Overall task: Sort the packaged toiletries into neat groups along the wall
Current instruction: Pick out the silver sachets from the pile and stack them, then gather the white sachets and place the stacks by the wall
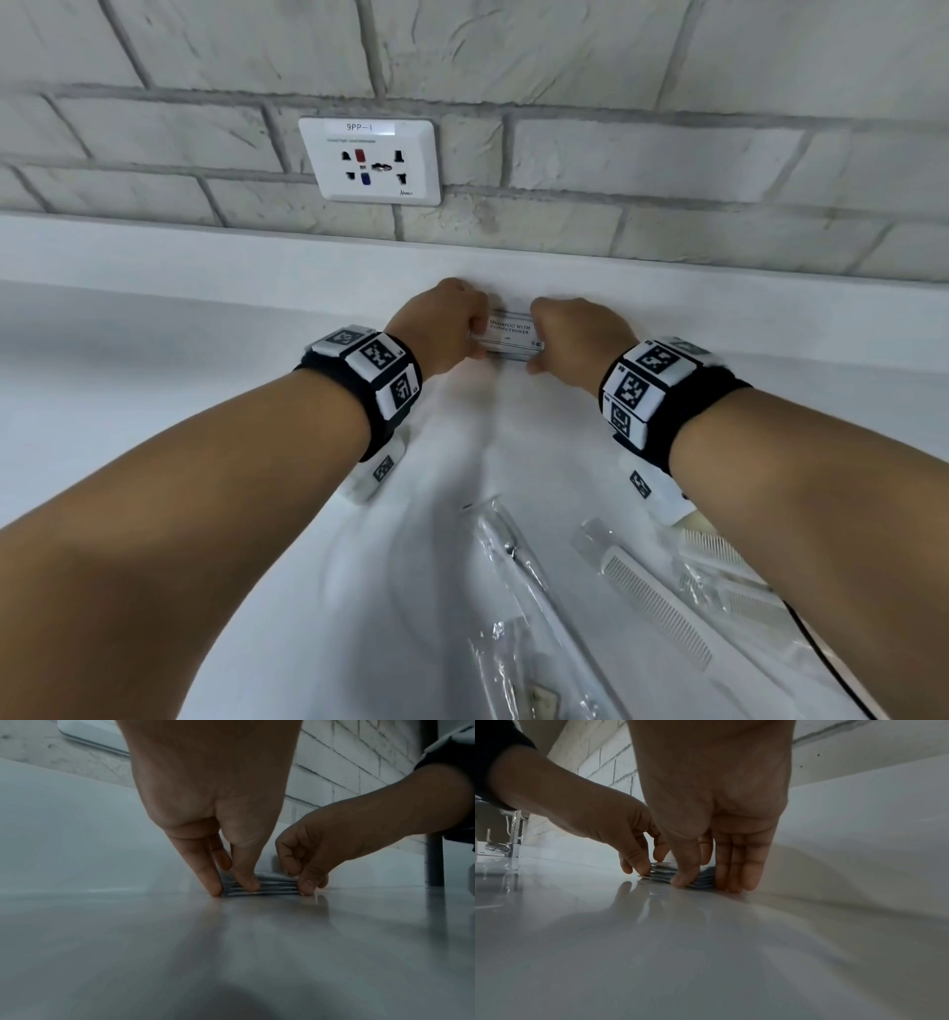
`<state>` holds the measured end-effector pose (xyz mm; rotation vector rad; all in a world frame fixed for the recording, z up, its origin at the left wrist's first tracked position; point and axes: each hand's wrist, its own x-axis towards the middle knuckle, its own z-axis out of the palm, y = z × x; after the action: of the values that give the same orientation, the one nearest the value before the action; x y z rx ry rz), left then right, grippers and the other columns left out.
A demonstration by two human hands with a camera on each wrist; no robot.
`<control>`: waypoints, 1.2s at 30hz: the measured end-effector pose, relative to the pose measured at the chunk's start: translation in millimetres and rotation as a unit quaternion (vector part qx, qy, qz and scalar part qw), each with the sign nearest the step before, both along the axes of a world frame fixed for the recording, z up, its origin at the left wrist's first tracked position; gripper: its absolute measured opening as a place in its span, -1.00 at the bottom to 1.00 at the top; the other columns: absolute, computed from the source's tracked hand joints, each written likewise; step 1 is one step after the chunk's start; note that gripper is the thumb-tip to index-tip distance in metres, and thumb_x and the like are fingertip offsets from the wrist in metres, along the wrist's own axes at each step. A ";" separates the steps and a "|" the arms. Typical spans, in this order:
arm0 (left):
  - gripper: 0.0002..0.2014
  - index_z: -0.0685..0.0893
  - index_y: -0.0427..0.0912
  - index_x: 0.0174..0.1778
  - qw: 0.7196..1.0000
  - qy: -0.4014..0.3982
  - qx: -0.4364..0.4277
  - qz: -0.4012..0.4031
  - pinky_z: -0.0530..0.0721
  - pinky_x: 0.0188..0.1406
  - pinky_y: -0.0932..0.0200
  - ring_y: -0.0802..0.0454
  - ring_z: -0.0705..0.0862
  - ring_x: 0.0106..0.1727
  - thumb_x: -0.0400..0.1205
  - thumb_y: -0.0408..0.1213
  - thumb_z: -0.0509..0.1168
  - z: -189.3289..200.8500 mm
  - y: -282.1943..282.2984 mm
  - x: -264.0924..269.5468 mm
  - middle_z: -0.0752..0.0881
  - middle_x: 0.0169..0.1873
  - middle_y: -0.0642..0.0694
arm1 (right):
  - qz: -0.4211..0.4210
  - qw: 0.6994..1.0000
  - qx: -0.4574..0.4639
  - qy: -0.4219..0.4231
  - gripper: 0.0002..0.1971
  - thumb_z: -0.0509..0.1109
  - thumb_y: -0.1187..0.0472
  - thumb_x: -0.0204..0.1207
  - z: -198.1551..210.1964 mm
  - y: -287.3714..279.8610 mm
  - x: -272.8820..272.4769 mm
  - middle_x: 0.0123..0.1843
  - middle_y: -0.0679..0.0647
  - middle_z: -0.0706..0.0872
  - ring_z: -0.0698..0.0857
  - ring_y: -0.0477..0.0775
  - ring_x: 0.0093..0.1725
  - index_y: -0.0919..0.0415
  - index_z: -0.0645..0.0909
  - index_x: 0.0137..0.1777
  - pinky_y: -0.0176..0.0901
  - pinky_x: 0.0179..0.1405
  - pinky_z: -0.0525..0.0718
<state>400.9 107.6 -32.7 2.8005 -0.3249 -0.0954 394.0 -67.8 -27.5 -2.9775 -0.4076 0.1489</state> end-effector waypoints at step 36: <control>-0.73 0.60 0.13 0.11 0.993 0.031 -0.097 -0.061 0.54 -0.05 0.22 0.22 0.67 -0.13 0.54 0.10 0.37 29.7 -26.0 -240.3 0.56 0.04 0.18 | -0.080 0.974 0.087 0.195 -0.57 0.41 -0.17 0.48 67.7 -141.4 -252.1 0.12 -0.20 0.72 0.67 -0.05 0.14 -0.12 0.54 0.33 -0.05 0.25 0.58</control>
<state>160.6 81.6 -3.0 2.5780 -0.4637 -0.1699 141.9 -209.2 40.1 -2.7026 -0.1233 0.6317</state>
